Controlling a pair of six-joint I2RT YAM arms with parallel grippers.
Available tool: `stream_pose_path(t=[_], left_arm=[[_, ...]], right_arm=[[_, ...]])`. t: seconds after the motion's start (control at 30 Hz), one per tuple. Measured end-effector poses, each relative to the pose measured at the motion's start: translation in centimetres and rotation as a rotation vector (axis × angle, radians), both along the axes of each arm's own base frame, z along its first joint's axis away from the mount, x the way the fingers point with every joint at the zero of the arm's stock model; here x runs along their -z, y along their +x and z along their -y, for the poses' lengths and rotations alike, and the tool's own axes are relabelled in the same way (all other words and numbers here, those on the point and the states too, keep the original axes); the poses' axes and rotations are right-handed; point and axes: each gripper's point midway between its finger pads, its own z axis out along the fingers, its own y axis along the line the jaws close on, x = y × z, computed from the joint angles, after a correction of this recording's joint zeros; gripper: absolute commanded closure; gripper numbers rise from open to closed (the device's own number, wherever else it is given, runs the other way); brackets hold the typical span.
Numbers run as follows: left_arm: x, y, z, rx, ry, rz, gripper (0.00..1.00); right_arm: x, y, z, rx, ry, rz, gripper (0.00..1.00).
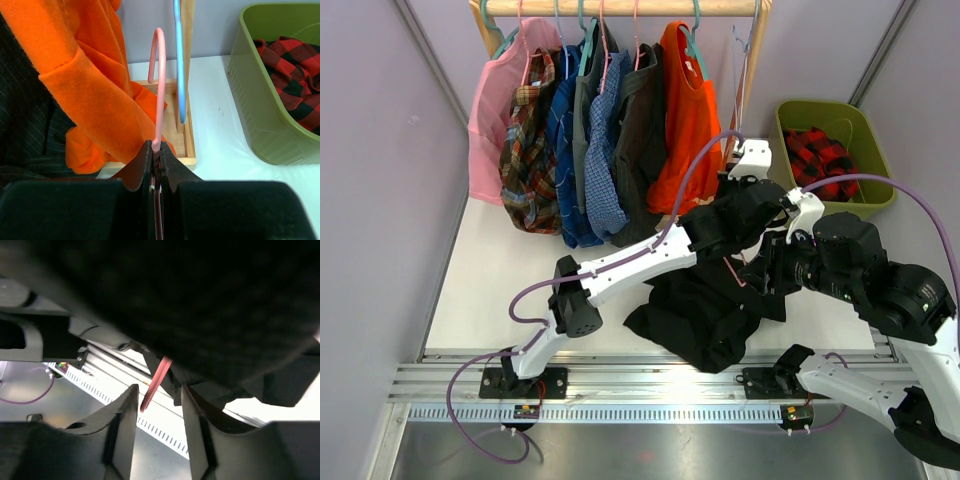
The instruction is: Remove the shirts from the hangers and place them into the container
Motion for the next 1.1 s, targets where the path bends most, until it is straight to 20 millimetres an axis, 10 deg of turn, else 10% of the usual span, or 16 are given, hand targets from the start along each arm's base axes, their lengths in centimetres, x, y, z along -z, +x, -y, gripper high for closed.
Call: stream_pose_path(t=[0.4, 0.57, 0.7, 0.9, 1.1], left_arm=[[-0.9, -0.4, -0.7, 0.009, -0.057, -0.022, 1.00], [-2.9, -1.0, -1.9, 0.037, -0.105, -0.024, 1.00], [-4.2, -1.8, -2.4, 0.083, -0.156, -0.030, 0.73], [-5.4, -3.7, -1.1, 0.207, -0.245, -0.053, 0.07], [-4.1, -6.0, -0.3, 0.308, -0.264, -0.101, 0.01]], right_arm=[[0.4, 0.7, 1.3, 0.076, -0.043, 0.015, 0.97], [0.6, 0.8, 2.0, 0.098, -0.061, 0.019, 1.00], [0.6, 0.5, 2.3, 0.095, -0.064, 0.025, 1.00], [0.4, 0.6, 2.6, 0.104, -0.072, 0.034, 1.00], [0.4, 0.5, 2.7, 0.105, -0.071, 0.040, 1.00]])
